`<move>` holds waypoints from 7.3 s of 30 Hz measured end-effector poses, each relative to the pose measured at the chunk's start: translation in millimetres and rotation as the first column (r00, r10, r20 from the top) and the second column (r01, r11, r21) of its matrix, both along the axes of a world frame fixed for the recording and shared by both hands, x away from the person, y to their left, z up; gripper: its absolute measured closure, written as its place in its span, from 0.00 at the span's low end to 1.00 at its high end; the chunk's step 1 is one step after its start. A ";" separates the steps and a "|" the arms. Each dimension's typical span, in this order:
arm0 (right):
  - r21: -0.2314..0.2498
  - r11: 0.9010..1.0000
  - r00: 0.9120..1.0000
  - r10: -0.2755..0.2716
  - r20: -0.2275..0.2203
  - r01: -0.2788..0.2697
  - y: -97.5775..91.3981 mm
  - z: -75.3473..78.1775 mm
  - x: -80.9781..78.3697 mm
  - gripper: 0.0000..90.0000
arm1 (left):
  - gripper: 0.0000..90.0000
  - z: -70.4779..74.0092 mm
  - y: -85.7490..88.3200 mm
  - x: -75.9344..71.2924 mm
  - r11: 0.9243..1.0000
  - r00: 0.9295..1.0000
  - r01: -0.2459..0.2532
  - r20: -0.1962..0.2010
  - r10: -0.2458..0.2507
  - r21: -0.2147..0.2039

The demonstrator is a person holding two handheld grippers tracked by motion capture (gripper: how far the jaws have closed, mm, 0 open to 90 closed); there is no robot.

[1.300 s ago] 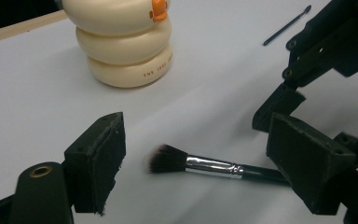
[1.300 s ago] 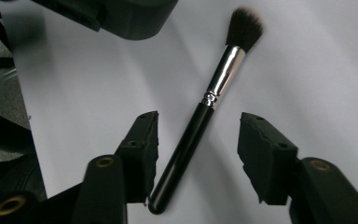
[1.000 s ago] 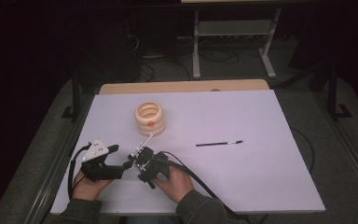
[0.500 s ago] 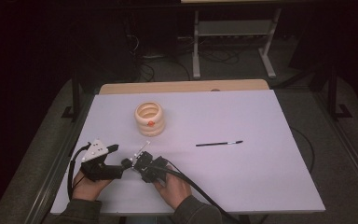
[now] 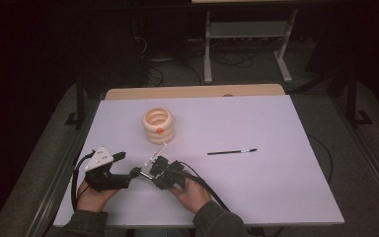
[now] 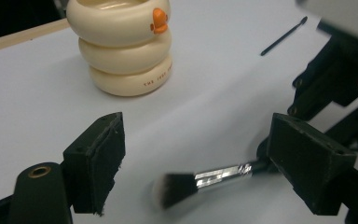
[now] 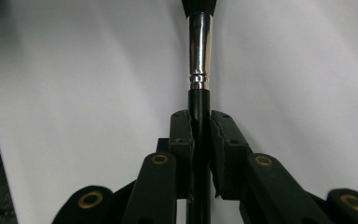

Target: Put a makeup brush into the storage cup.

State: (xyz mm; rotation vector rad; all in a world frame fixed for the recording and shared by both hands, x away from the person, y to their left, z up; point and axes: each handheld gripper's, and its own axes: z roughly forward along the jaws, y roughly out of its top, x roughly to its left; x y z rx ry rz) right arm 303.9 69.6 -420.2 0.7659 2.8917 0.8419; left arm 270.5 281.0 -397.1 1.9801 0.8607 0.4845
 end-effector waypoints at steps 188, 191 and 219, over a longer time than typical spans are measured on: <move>0.294 0.937 0.964 -0.233 0.127 0.188 -260.8 25.9 -12.1 0.34 | 0.87 89.1 -52.4 75.2 0.958 0.951 0.259 -0.143 -0.275 -0.122; 0.286 0.940 0.963 -0.232 0.135 0.186 -260.4 26.2 -12.4 0.34 | 0.87 100.0 -48.8 82.8 0.962 0.955 0.246 -0.141 -0.261 -0.117; 0.298 0.935 0.959 -0.242 0.148 0.190 -259.5 31.0 -12.4 0.33 | 0.87 146.2 -48.3 145.1 0.988 0.977 0.136 -0.155 -0.145 -0.067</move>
